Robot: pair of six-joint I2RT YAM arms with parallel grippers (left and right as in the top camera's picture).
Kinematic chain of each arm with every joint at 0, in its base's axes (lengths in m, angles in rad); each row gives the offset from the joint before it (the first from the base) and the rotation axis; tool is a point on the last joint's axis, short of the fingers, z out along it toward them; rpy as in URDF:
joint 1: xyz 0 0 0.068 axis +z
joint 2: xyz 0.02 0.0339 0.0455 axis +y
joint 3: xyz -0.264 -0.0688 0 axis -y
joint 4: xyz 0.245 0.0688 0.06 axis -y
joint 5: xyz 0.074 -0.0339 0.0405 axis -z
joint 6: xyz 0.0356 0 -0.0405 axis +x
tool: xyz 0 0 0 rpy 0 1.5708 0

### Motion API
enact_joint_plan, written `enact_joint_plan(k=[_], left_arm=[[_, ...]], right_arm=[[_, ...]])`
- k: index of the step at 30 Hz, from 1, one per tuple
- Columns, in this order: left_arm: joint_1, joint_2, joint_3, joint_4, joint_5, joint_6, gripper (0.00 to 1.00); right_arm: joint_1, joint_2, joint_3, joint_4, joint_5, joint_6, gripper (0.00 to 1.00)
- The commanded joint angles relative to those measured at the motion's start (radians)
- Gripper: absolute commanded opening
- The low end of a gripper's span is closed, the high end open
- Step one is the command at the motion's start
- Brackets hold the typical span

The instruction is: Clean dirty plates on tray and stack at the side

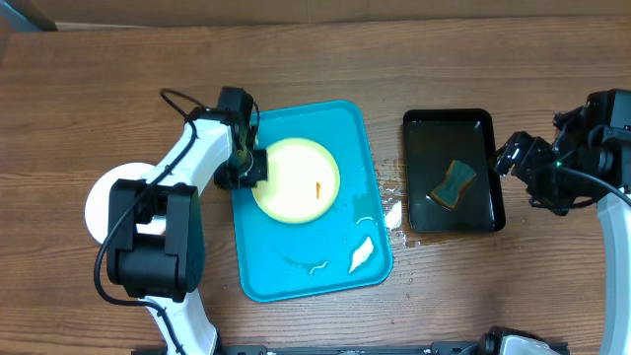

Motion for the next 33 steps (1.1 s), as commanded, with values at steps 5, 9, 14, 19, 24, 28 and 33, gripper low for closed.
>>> enact_joint_plan(k=[5, 9, 14, 19, 24, 28, 33], left_arm=[[-0.021, 0.006, -0.021, -0.122, 0.114, -0.015, 0.09], [-0.021, -0.023, -0.014, -0.126, 0.156, 0.025, 0.14], [-0.021, -0.122, -0.001, -0.125, 0.194, 0.064, 0.3], [-0.021, -0.237, -0.001, -0.127, 0.193, 0.07, 0.41], [-0.021, -0.284, -0.001, -0.132, 0.193, 0.104, 0.43], [-0.021, -0.284, -0.001, -0.15, 0.193, 0.111, 0.44], [-0.021, -0.284, -0.001, -0.156, 0.193, 0.119, 0.44]], right_arm=[[0.09, 0.0, -0.121, 0.153, -0.002, -0.008, 0.87], [0.143, 0.013, -0.203, 0.283, 0.019, -0.001, 0.73], [0.163, 0.063, -0.256, 0.355, 0.151, 0.082, 0.59], [0.167, 0.176, -0.317, 0.427, 0.151, 0.111, 0.5], [0.169, 0.296, -0.327, 0.507, 0.134, 0.11, 0.44], [0.169, 0.4, -0.328, 0.554, 0.136, 0.109, 0.46], [0.169, 0.513, -0.327, 0.592, 0.111, 0.109, 0.1]])
